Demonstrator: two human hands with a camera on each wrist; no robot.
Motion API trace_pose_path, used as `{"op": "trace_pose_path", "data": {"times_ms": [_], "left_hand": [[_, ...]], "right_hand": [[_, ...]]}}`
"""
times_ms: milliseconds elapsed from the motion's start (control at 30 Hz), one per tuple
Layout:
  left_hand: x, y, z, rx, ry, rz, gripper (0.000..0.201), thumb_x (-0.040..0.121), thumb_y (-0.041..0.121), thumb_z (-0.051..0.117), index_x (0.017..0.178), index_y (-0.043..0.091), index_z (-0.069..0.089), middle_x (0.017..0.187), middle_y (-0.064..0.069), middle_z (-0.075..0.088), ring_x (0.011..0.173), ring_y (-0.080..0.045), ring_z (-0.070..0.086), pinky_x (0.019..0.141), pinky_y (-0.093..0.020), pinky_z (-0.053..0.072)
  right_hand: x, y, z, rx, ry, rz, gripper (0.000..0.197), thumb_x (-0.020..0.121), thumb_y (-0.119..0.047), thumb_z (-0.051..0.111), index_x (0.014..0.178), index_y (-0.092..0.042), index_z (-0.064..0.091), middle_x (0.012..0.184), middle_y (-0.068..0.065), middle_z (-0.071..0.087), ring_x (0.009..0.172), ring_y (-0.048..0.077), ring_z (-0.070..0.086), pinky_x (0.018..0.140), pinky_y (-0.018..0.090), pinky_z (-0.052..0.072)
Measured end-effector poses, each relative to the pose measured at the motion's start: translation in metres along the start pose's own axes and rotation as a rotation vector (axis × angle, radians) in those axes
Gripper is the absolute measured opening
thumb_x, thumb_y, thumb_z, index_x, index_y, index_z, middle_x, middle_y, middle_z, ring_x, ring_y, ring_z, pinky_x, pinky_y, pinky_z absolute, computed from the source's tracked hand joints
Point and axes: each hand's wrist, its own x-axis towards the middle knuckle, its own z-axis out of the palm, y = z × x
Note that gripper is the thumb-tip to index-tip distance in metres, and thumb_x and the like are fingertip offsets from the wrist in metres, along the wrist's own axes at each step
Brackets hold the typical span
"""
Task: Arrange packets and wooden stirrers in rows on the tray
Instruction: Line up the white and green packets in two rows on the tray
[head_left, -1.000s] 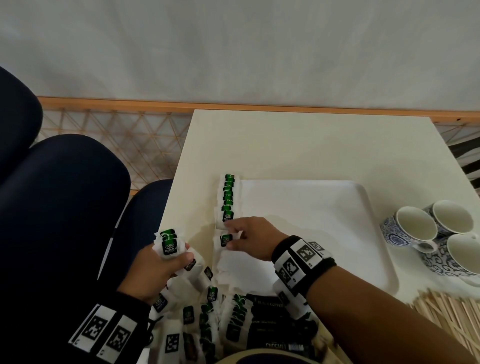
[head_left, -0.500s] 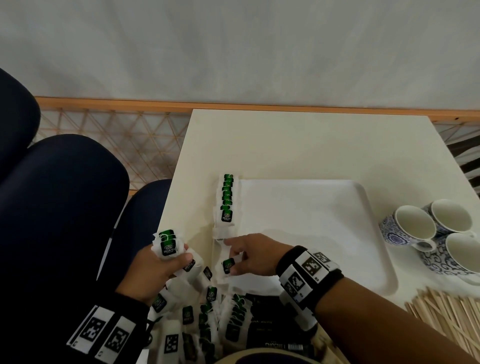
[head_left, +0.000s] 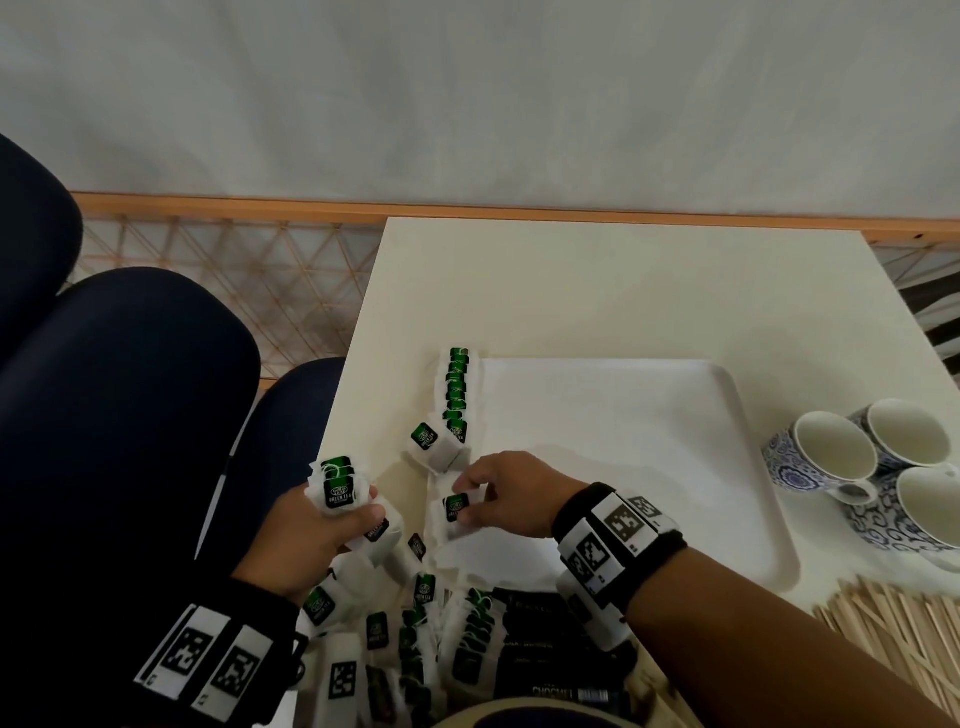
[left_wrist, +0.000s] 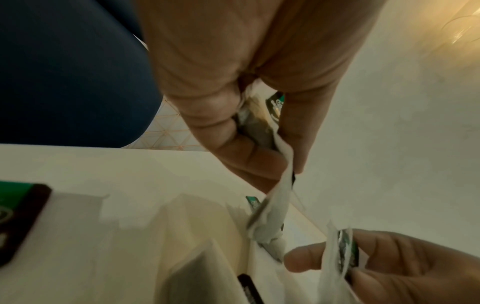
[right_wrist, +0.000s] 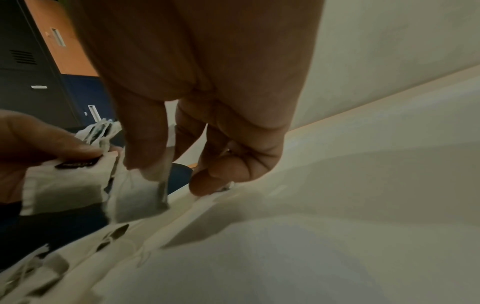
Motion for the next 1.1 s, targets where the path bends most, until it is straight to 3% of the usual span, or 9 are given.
{"op": "trace_pose_path", "data": {"times_ms": [100,167,333,667,767,867,933,1033,1100], "left_hand": [[0.002,0.002,0.001,-0.002,-0.011,0.003,0.019,0.076,-0.010,0.071,0.084,0.007,0.070,0.071,-0.005,0.073,0.073,-0.024,0.068,0.070,-0.036,0.055],[0.005,0.004,0.004,0.016,-0.037,-0.011,0.020,0.076,-0.009,0.071,0.085,0.009,0.071,0.071,-0.004,0.073,0.072,-0.020,0.069,0.066,-0.033,0.054],[0.029,0.017,0.013,-0.004,-0.111,-0.081,0.021,0.080,-0.011,0.065,0.086,0.008,0.070,0.081,-0.004,0.073,0.078,-0.018,0.066,0.071,-0.033,0.055],[0.085,0.030,0.027,0.054,-0.302,-0.225,0.019,0.081,-0.006,0.066,0.095,0.005,0.070,0.083,-0.006,0.073,0.079,-0.018,0.068,0.062,-0.027,0.058],[0.089,0.030,0.030,0.108,-0.308,-0.227,0.021,0.080,-0.007,0.067,0.100,0.001,0.069,0.092,-0.013,0.072,0.086,-0.024,0.068,0.072,-0.032,0.058],[0.090,0.030,0.029,0.237,-0.295,-0.178,0.025,0.079,-0.007,0.069,0.102,-0.001,0.068,0.103,-0.023,0.069,0.094,-0.032,0.066,0.086,-0.043,0.054],[0.089,0.034,0.028,0.380,-0.320,-0.081,0.021,0.077,-0.004,0.072,0.095,0.008,0.071,0.098,-0.016,0.073,0.093,-0.029,0.068,0.087,-0.041,0.053],[0.084,0.047,0.025,0.715,-0.385,0.149,0.018,0.076,0.006,0.076,0.088,0.018,0.069,0.090,0.000,0.073,0.088,-0.016,0.067,0.079,-0.028,0.051],[0.078,0.055,0.023,0.780,-0.427,0.235,0.020,0.075,0.007,0.076,0.088,0.018,0.068,0.087,0.002,0.072,0.084,-0.012,0.066,0.073,-0.025,0.050]], "right_hand": [[0.004,0.002,0.000,0.028,0.089,0.001,0.019,0.089,-0.033,0.066,0.076,-0.022,0.055,0.075,-0.009,0.053,0.078,0.014,0.051,0.064,0.021,0.039],[0.007,0.003,-0.003,0.050,0.138,0.009,0.026,0.091,-0.026,0.062,0.070,-0.028,0.048,0.072,-0.013,0.047,0.078,0.015,0.048,0.059,0.017,0.033],[0.009,0.006,-0.007,0.081,0.184,0.033,0.014,0.095,-0.019,0.054,0.101,-0.011,0.064,0.088,-0.001,0.057,0.084,0.018,0.052,0.070,0.025,0.037],[0.006,0.022,-0.005,0.107,0.189,0.064,0.016,0.095,-0.020,0.054,0.103,-0.011,0.064,0.091,0.001,0.059,0.085,0.018,0.053,0.072,0.026,0.040],[0.005,0.026,-0.007,0.104,0.197,0.068,0.016,0.094,-0.021,0.055,0.102,-0.011,0.065,0.091,0.000,0.058,0.084,0.018,0.051,0.072,0.026,0.039],[0.006,0.027,-0.008,0.108,0.202,0.058,0.017,0.092,-0.025,0.060,0.097,-0.010,0.065,0.087,0.001,0.058,0.082,0.018,0.052,0.071,0.028,0.041],[0.007,0.028,-0.008,0.114,0.207,0.057,0.019,0.090,-0.028,0.063,0.094,-0.009,0.065,0.082,0.000,0.057,0.079,0.017,0.052,0.070,0.029,0.041],[0.010,0.027,-0.007,0.131,0.238,0.040,0.017,0.089,-0.030,0.065,0.089,-0.014,0.066,0.076,-0.006,0.054,0.076,0.014,0.050,0.064,0.023,0.038],[0.013,0.025,-0.007,0.107,0.258,-0.007,0.018,0.088,-0.032,0.068,0.091,-0.014,0.067,0.087,-0.005,0.056,0.081,0.013,0.051,0.069,0.024,0.038]]}}
